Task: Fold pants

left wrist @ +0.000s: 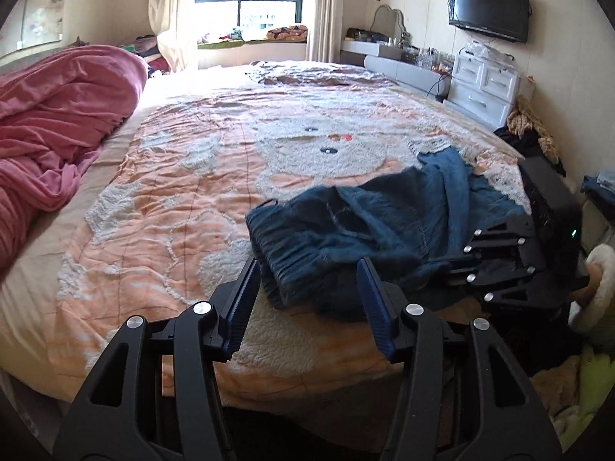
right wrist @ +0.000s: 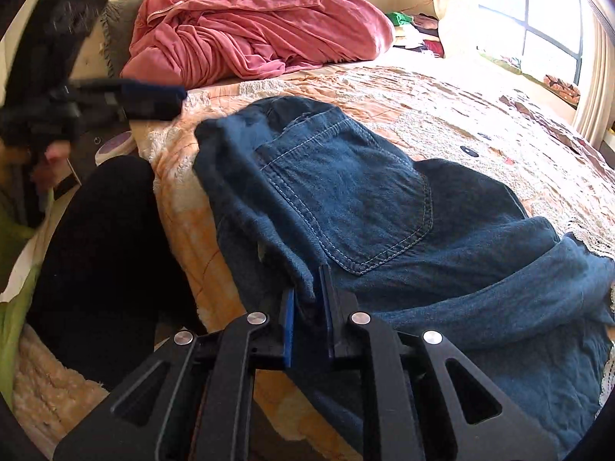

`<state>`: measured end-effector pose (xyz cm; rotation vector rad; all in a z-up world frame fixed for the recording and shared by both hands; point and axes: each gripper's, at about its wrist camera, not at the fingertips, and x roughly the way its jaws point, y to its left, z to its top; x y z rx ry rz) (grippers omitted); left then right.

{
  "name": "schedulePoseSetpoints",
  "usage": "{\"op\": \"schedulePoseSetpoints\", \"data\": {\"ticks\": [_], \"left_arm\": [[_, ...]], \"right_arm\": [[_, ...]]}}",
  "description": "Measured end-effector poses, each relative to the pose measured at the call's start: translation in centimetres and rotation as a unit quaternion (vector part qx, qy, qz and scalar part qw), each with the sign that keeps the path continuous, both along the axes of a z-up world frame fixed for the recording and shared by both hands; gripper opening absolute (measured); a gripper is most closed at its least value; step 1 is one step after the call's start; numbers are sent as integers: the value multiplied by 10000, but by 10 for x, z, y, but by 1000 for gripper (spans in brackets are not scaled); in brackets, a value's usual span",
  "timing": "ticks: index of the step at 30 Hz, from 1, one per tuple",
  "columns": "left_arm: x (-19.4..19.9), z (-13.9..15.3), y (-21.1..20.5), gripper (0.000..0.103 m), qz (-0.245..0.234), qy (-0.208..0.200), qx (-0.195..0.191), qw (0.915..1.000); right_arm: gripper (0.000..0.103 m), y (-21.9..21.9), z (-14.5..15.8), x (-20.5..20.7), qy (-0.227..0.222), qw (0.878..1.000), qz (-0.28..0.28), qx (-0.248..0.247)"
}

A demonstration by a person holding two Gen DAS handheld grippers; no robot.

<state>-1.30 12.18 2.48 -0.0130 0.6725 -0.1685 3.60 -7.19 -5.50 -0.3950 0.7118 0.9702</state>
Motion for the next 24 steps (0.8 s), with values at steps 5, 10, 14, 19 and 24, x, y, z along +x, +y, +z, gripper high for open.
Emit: {"op": "schedulePoseSetpoints", "data": {"ticks": [5, 10, 14, 19, 24], "left_arm": [[28, 17, -30, 39, -368, -60, -336, 9987], [55, -25, -52, 26, -472, 681, -251, 9962], [53, -60, -46, 23, -268, 1090, -184, 9935], [50, -66, -46, 23, -301, 1070, -43, 9938], [49, -69, -51, 23, -301, 986, 111, 9946]], "right_arm": [[16, 1, 0, -3, -15, 10000, -34, 23], [19, -7, 1, -5, 160, 9997, -99, 159], [24, -16, 3, -4, 419, 9988, -124, 242], [34, -37, 20, -8, 740, 9943, -295, 708], [37, -48, 39, -12, 432, 9919, -716, 952]]}}
